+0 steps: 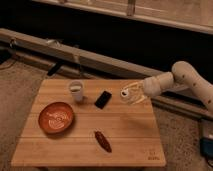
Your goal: Stand the bottle upright
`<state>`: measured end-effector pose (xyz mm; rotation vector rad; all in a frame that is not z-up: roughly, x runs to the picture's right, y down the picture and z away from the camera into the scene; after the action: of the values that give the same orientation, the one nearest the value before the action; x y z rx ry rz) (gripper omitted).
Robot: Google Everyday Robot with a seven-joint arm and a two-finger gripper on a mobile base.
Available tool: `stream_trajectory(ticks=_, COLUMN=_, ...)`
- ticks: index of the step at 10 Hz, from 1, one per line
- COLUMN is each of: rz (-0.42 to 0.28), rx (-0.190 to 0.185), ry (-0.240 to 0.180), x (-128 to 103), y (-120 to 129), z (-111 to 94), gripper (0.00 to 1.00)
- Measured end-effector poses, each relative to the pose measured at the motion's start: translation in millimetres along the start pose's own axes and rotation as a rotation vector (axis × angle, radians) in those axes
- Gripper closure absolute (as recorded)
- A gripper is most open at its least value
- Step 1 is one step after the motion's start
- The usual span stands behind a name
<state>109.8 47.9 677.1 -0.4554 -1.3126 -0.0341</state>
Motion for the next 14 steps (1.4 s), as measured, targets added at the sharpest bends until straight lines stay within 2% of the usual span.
stream_trajectory(ticks=5, rz=0.0, rx=-0.011, ry=-0.061, x=-2, y=-4, z=30, gripper=1.0)
stream_trajectory(ticks=8, rz=0.006, rx=-0.019, ry=-0.072, x=0, y=-3, z=41, gripper=1.0)
stream_trajectory(ticks=14, rz=0.037, rx=-0.056, ry=-0.111, x=14, y=3, z=72, gripper=1.0)
